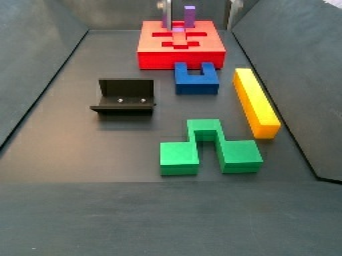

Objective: Pick up the blue object. Move up. Place the blue object on the fixture. Regrasp the blue object. Move to above the board. Insert the blue object.
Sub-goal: Pick up the blue object.

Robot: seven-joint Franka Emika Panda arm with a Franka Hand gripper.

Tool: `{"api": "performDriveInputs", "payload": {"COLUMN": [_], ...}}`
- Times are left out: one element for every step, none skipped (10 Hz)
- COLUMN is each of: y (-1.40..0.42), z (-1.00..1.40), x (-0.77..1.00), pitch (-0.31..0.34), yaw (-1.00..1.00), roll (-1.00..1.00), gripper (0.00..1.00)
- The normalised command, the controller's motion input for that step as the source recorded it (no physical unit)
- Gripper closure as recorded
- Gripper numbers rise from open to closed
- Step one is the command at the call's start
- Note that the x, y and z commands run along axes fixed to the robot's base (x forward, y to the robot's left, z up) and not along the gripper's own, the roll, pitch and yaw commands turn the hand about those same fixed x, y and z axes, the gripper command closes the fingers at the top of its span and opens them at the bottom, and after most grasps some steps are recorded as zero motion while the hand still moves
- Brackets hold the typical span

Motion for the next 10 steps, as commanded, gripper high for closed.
{"api": "performDriveInputs", "payload": {"y": [-0.10, -0.39, -0.60, -0.84, -0.83, -0.80, -0.82, -0.88, -0.74, -0.63], "z": [-0.23, -0.27, -0.26, -0.23, -0.19, -0.19, -0.21, -0.23, -0.40, -0.64], "x": [0.54, 0.45, 0.50, 0.26, 0.33, 0.30, 0.27, 0.13, 0.17, -0.10], "pitch": [0.000, 0.000, 0.000, -0.020, 0.000, 0.000, 0.000, 0.000, 0.000, -0.091], "yaw": [0.00, 0.00, 0.03, 0.02, 0.00, 0.01, 0.00, 0.00, 0.01, 0.15], "roll": [0.00, 0.02, 0.10, 0.18, 0.22, 0.23, 0.26, 0.27, 0.24, 0.20], "gripper": [0.00, 0.00, 0.00, 0.00, 0.00, 0.00, 0.00, 0.00, 0.00, 0.00]}}
